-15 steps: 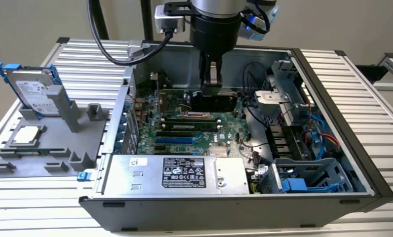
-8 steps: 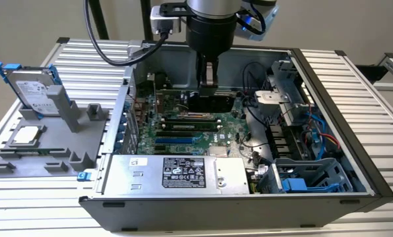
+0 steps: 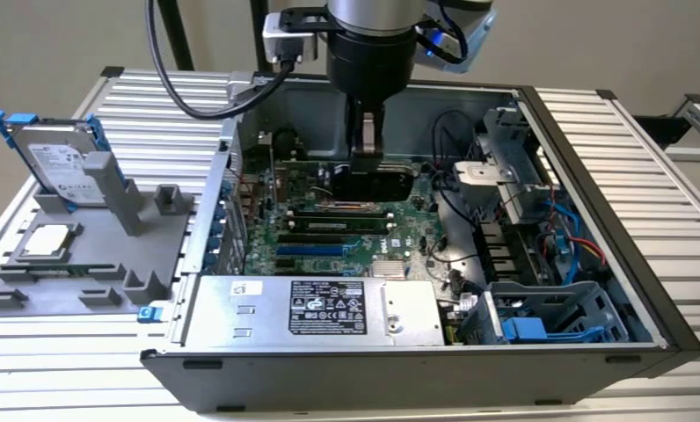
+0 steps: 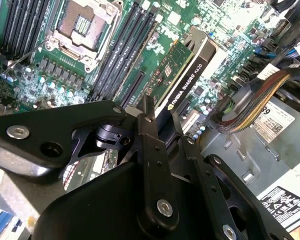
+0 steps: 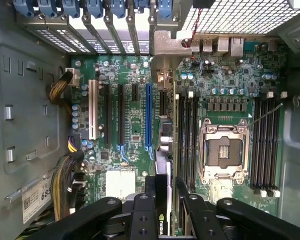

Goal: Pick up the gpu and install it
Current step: 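Insert the gpu into the slot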

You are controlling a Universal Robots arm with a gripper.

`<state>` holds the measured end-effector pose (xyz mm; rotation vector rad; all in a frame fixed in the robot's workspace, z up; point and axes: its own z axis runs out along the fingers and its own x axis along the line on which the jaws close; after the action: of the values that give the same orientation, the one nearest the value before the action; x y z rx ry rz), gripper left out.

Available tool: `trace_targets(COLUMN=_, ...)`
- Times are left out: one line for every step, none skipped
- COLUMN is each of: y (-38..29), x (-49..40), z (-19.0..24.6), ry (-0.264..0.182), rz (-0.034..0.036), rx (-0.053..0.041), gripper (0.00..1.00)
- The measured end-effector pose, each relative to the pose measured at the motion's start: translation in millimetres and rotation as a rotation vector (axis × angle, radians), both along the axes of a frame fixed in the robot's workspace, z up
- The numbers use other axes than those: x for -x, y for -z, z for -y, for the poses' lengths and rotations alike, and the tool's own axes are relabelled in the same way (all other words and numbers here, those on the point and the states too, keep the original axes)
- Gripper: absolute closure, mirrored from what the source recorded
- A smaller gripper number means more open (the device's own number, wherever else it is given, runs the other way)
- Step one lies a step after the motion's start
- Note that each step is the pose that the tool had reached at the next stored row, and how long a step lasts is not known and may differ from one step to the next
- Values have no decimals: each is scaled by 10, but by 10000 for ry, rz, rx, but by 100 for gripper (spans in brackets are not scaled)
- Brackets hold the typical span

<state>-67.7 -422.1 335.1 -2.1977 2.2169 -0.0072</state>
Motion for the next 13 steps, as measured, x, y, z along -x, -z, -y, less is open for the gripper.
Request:
trace_targets(y=4, x=0, z=0, ry=1, rz=0, rx=0, gripper=100)
trace_targets(y=7, x=1, z=0, ry=2, rz=-1, rx=1, gripper=100)
trace_targets(y=10, x=1, z=0, ry=2, rz=0, rx=1, gripper=100)
trace_targets(y=15, x=1, z=0, ry=2, rz=0, rx=1, gripper=100)
trace_targets(y=19, x=1, z=0, ry=1, rz=0, rx=0, gripper=100)
trace_targets(y=23, x=1, z=0, ry=2, rz=0, rx=0, gripper=100)
trace_targets(y=27, x=1, z=0, ry=2, rz=-1, rx=1, gripper=100)
trace_targets(y=30, x=1, z=0, ry=2, rz=-1, rx=1, gripper=100)
trace_targets(y=33, x=1, z=0, ry=2, rz=-1, rx=2, gripper=100)
trace_targets(y=36, x=1, z=0, ry=2, rz=-1, rx=2, gripper=100)
trace_targets(y=40, x=1, z=0, ry=2, rz=0, rx=1, gripper=100)
trace_targets(y=43, x=1, z=0, ry=2, rz=-1, rx=1, gripper=100)
trace_targets(y=47, x=1, z=0, ry=2, rz=0, rx=0, gripper=100)
